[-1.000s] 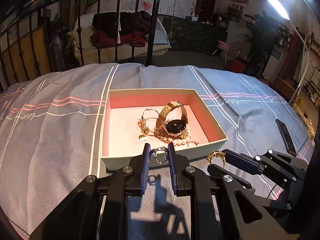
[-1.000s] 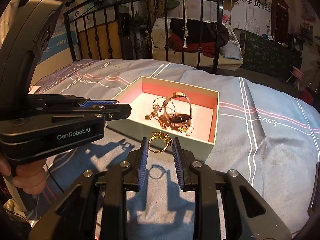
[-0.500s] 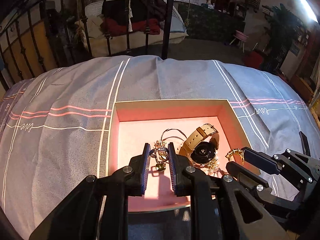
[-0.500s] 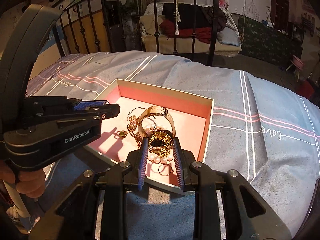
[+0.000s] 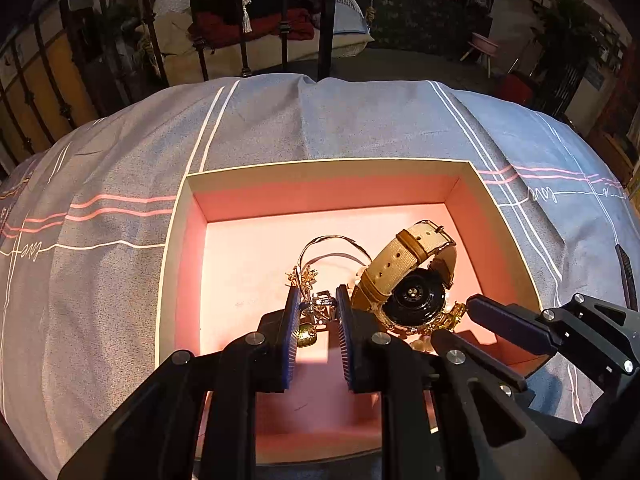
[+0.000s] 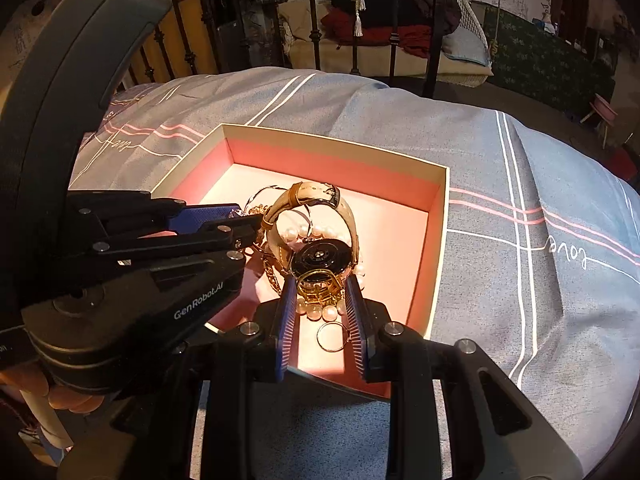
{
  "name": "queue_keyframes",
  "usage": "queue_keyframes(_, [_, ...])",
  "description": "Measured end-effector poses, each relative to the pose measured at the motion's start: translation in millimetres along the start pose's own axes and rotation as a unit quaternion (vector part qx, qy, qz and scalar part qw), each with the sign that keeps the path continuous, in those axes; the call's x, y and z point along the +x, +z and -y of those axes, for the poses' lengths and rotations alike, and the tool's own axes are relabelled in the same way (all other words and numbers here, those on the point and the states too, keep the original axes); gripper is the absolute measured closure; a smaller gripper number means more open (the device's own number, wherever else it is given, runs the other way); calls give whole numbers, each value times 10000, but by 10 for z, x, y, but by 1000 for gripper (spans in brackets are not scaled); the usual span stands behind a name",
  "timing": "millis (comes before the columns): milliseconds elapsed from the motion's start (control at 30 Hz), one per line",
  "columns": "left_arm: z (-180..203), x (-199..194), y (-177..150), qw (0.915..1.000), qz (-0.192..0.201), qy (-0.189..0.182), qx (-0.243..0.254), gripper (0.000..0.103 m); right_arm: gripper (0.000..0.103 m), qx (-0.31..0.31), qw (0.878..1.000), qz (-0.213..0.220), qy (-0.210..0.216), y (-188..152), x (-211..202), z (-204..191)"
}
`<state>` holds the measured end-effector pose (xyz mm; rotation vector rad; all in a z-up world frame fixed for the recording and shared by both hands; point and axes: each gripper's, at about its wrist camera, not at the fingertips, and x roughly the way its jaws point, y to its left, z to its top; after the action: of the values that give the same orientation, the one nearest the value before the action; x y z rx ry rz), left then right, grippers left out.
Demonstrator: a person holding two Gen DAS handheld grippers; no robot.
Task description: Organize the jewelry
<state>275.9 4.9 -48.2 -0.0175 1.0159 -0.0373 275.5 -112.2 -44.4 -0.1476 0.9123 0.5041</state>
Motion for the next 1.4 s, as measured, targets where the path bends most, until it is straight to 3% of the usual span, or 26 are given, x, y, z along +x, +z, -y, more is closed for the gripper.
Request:
queue_keyframes(533, [-33,91,37,9998,-128,52,-106,84,77,-125,9999,74,-31,8,-7,-44])
queue_keyframes(700, [-50,59,56,9997,-155,-47,-190,64,76,-187,9997,102,-78,-8,-45,-87])
queue_keyframes(767, [-17,6,57,9999,-104,44,-112,57,65,-194,9995,136,-208,-17,-81,-94])
queue_keyframes(833, [-5,-86,36,9993,73,353,-22,41,53,-193,9989,207,-376,-46,-153,-79])
queue_keyframes(867, [-22,-149,24,9994,185,290,-14,31,31,-158,9988,300,-347,-71,-208,-61])
queue_keyframes(1067, [-153,-622,-181,9958,872,178,-194,16,8,-213,9962,752,-372,-377,-532,-132])
queue_keyframes(1167, [-174,-911,-416,9907,1340,-15,-240,6,6,-282,9922,1104,-496,-598,-681,-212])
queue_keyframes(1400, [-222,-1352,-987,9741,2219,34,-446,7,6,36,9633,2462,-1068,-946,-1178,-256])
